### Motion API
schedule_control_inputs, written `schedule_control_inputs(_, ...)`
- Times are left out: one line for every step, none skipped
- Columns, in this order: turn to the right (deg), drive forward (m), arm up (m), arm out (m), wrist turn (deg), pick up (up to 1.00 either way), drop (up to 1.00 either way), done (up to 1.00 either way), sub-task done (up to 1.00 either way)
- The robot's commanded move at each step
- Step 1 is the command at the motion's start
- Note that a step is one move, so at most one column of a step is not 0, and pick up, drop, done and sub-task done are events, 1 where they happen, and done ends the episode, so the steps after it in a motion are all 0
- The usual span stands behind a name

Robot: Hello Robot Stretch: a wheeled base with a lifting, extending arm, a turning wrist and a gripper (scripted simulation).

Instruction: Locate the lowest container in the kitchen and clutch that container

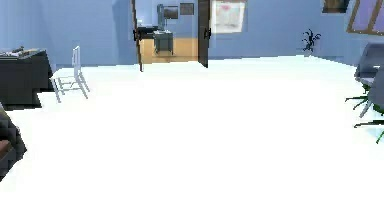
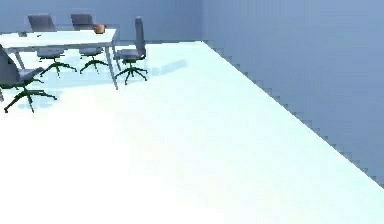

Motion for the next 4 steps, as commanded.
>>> schedule_control_inputs(-12.0,0.00,0.00,0.00,0.0,0.00,0.00,0.00,0.00)
schedule_control_inputs(0.0,0.20,0.00,0.00,0.0,0.00,0.00,0.00,0.00)
schedule_control_inputs(3.0,0.00,0.00,0.00,0.0,0.00,0.00,0.00,0.00)
schedule_control_inputs(0.0,1.00,0.00,0.00,0.0,0.00,0.00,0.00,0.00)
